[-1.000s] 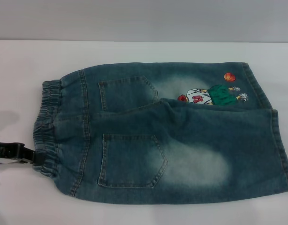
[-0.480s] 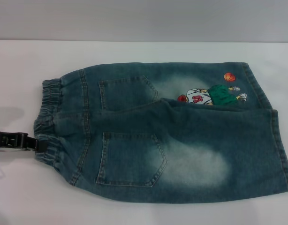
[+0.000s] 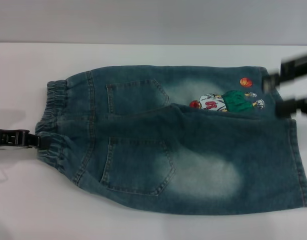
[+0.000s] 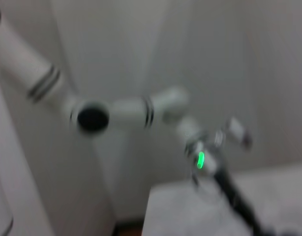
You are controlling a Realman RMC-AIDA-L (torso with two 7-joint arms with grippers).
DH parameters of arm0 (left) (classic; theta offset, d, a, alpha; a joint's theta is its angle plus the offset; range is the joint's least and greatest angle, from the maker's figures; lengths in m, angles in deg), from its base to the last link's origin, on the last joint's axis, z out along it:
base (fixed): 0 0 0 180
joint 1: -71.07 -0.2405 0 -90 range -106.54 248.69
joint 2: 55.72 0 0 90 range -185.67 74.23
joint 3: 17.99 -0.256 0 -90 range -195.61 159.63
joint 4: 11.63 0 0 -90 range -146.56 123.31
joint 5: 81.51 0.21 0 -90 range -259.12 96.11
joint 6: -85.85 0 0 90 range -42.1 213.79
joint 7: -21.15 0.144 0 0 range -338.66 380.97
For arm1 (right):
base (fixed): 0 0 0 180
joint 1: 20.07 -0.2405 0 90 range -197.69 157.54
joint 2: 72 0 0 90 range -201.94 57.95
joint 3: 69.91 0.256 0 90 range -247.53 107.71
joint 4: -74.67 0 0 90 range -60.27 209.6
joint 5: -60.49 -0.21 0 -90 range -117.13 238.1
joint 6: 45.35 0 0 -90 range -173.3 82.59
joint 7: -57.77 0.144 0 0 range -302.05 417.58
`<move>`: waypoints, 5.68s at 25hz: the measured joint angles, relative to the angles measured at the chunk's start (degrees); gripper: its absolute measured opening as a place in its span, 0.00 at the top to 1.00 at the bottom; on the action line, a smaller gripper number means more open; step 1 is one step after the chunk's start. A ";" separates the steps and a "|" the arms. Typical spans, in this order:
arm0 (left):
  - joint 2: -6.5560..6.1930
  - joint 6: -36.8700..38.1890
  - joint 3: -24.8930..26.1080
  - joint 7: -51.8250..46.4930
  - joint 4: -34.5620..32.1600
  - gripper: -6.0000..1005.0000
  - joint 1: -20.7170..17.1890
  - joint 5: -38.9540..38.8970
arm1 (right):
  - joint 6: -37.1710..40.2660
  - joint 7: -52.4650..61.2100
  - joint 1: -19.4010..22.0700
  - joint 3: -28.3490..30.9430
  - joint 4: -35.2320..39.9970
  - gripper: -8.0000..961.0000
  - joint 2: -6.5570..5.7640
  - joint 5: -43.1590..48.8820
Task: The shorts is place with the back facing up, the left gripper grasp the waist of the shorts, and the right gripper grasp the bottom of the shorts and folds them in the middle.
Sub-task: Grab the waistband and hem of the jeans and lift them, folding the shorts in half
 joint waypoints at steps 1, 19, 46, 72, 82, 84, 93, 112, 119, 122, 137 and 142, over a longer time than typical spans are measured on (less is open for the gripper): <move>0.08 -0.46 0.01 0.01 0.00 0.95 0.19 -0.02 | 0.11 0.90 -0.11 0.19 0.63 0.51 0.02 2.50; 1.43 -3.43 0.13 0.13 0.69 0.95 1.55 -0.16 | 2.20 5.17 -1.74 -0.54 5.28 0.51 4.78 43.78; 2.38 -4.82 0.51 -0.13 0.70 0.95 1.93 -0.48 | -10.67 9.71 -3.98 -1.39 6.82 0.51 11.75 70.92; 2.49 -4.72 0.57 -0.13 0.78 0.95 1.77 -0.47 | -13.75 9.72 -5.47 -1.05 7.77 0.51 15.61 71.68; 2.71 -4.43 0.40 0.22 0.78 0.95 1.44 -0.47 | -13.18 9.34 -5.61 -0.68 10.46 0.52 16.76 71.45; 2.76 -4.37 0.44 0.29 0.78 0.95 1.40 -0.48 | -13.12 9.29 -5.60 -0.90 10.52 0.53 17.02 71.41; 2.55 -4.24 0.59 0.34 1.37 0.95 1.24 -0.47 | -12.25 8.95 -5.91 -1.15 10.15 0.57 17.53 71.33; 2.75 -4.23 0.61 0.38 1.40 0.95 1.44 -0.51 | -12.37 7.31 -5.19 -0.71 10.11 0.99 17.48 71.22; 2.79 -4.25 2.17 1.97 1.40 0.95 0.36 -6.40 | -12.64 4.12 -3.15 1.04 10.51 0.99 16.04 61.50; 2.70 -4.45 2.24 4.48 1.40 0.95 -0.62 -10.89 | -12.79 0.84 -2.20 4.08 10.29 0.99 15.32 55.35; 2.97 -8.37 2.63 5.14 1.40 0.95 -0.89 -14.61 | -19.52 -9.91 7.74 18.22 9.66 0.99 15.61 33.61; 3.18 -9.77 2.32 4.82 1.40 0.95 -0.48 -14.61 | -22.52 -11.66 10.30 21.45 7.09 0.99 14.75 28.93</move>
